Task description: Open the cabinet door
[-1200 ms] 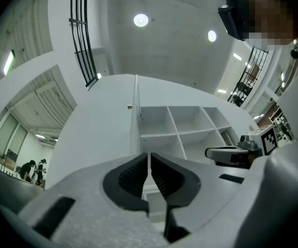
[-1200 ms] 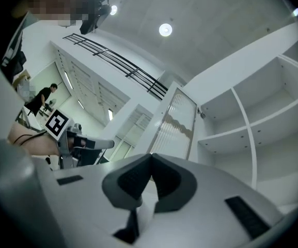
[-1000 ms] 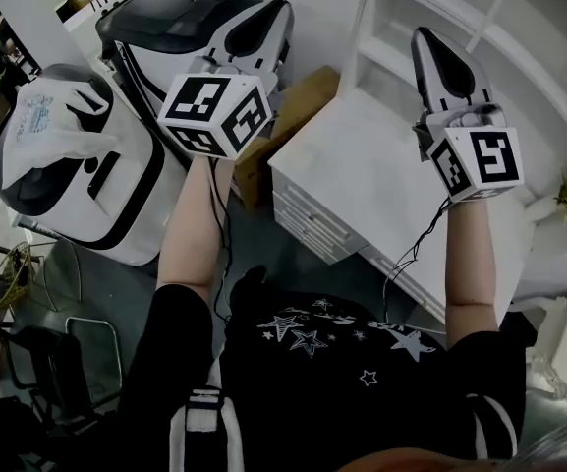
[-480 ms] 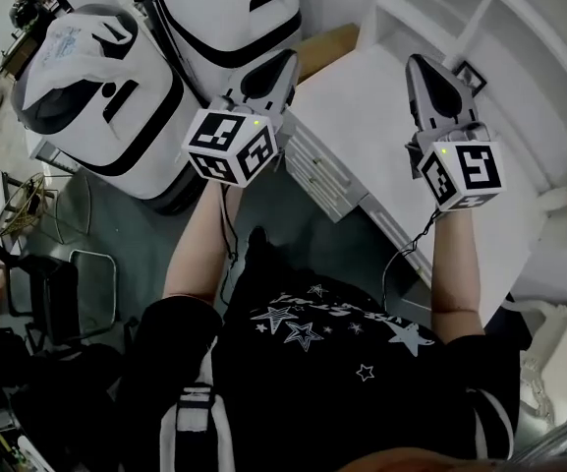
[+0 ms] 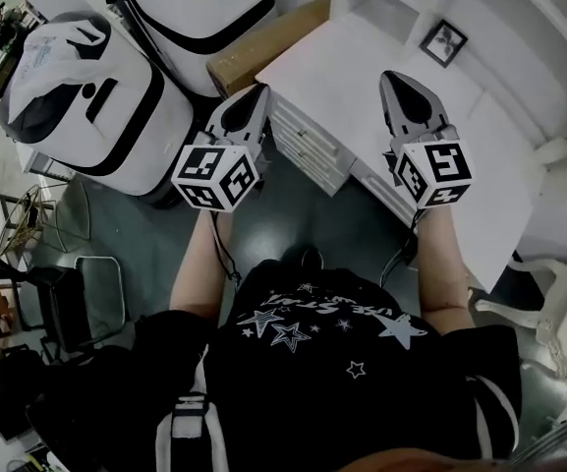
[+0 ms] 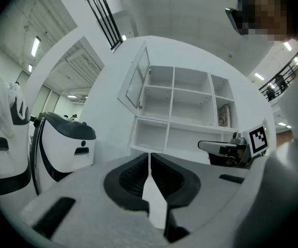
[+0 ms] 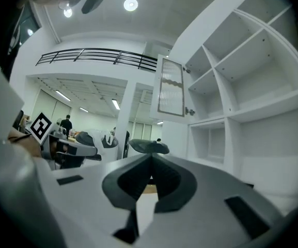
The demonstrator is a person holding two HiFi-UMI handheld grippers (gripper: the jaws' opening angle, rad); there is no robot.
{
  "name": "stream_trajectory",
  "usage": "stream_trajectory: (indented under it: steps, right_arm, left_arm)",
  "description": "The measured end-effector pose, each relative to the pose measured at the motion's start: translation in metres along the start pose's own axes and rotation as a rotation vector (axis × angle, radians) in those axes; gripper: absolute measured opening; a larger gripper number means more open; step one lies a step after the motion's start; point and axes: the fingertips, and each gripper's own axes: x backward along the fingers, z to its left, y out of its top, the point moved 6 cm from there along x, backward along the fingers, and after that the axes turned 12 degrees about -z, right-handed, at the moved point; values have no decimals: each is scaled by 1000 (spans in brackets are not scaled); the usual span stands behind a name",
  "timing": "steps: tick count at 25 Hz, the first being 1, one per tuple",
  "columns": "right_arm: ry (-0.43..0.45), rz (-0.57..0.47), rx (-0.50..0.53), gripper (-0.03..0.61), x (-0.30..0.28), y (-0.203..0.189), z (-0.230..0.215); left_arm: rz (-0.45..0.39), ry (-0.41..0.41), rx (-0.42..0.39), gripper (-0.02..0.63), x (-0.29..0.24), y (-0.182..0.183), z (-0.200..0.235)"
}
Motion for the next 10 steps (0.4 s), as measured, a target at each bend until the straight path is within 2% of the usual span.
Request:
stream_trajectory:
  steps: [4, 10]
  right_arm:
    - [-1, 60, -9, 5, 23, -21, 6]
    - [6, 89, -58, 5, 30, -33, 33]
  left_arm:
    - [69, -25, 16, 20, 15, -28, -11]
    - [120, -30, 30, 8, 48, -34, -15]
